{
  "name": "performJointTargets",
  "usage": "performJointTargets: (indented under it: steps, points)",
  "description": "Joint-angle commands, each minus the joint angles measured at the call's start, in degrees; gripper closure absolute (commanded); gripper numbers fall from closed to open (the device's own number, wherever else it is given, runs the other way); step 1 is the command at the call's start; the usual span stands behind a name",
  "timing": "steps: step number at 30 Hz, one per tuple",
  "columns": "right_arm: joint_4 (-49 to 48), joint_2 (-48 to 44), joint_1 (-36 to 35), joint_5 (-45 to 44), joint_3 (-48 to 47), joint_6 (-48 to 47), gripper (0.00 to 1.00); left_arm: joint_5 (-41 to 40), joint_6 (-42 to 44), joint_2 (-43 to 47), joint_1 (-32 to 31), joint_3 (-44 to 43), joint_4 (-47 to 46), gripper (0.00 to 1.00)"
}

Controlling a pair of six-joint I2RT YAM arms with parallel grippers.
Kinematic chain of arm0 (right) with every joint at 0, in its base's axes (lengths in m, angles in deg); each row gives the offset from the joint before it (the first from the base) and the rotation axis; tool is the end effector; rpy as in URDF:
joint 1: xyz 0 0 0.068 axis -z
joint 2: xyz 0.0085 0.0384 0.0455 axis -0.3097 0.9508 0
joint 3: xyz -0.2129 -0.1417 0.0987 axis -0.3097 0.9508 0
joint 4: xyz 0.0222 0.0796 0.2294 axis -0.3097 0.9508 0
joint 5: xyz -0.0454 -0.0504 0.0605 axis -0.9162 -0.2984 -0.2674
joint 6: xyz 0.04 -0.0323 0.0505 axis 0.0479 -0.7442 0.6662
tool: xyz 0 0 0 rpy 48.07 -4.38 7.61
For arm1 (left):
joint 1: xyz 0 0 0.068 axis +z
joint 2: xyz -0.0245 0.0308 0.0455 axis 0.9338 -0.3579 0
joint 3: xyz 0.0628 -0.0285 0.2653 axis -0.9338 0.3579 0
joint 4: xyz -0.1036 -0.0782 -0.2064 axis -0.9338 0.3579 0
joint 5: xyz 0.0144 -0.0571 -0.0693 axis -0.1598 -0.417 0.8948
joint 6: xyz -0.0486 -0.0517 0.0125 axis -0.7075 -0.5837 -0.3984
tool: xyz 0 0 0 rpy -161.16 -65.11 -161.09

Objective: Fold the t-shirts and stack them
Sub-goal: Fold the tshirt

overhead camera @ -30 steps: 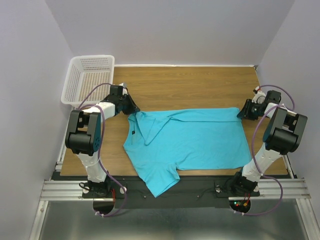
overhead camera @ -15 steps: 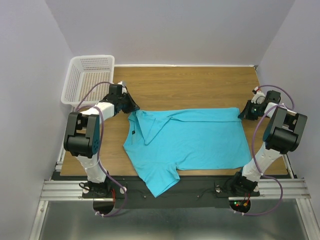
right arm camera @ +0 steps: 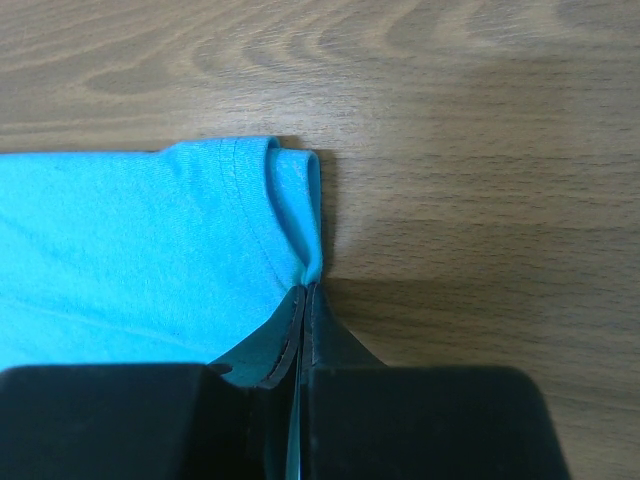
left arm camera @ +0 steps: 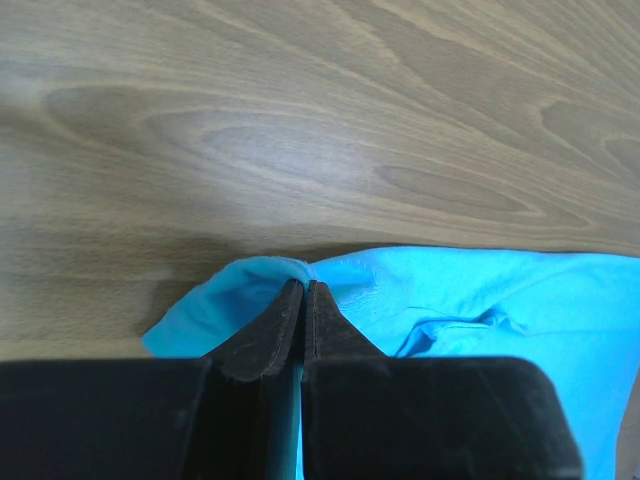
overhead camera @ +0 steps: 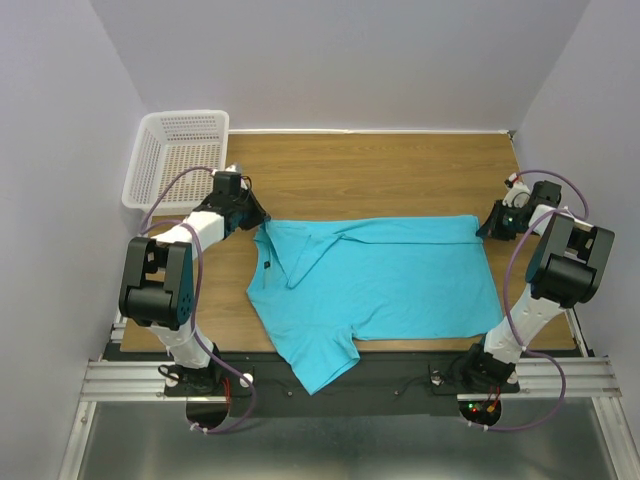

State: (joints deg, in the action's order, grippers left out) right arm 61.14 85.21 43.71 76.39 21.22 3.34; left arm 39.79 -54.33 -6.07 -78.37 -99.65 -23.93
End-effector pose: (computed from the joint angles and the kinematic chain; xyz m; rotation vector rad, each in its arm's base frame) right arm 0.3407 -0.1306 0.1474 0.1349 2.4871 0.4351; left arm 0.3567 -0.0723 0.2032 -0.3368 2.2343 -0.6548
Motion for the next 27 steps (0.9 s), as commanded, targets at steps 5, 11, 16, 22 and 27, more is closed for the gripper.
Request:
performJointTargets:
  steps: [5,11,16,22,27]
  points:
    - [4.68,2.38,-1.06,-2.88,-0.13,-0.69,1.00,-6.86,-0.91,0.96,0.29,1.25,0.48,0.90]
    - [4.68,2.47,-1.06,-2.71,-0.22,-0.60,0.99,-11.61,-0.21,3.06,0.29,2.04,1.35,0.71]
    - [4.68,2.55,-1.06,-2.53,-0.40,-0.60,1.00,-12.31,1.28,3.51,0.29,0.82,2.32,0.57]
    - [4.68,2.47,-1.06,-1.92,-0.40,-0.69,0.99,-8.72,4.62,7.63,0.20,0.55,1.27,0.55]
    - [4.68,2.47,-1.06,-1.65,-0.48,-0.69,0.97,-0.89,7.26,10.80,0.20,2.57,-2.77,0.53]
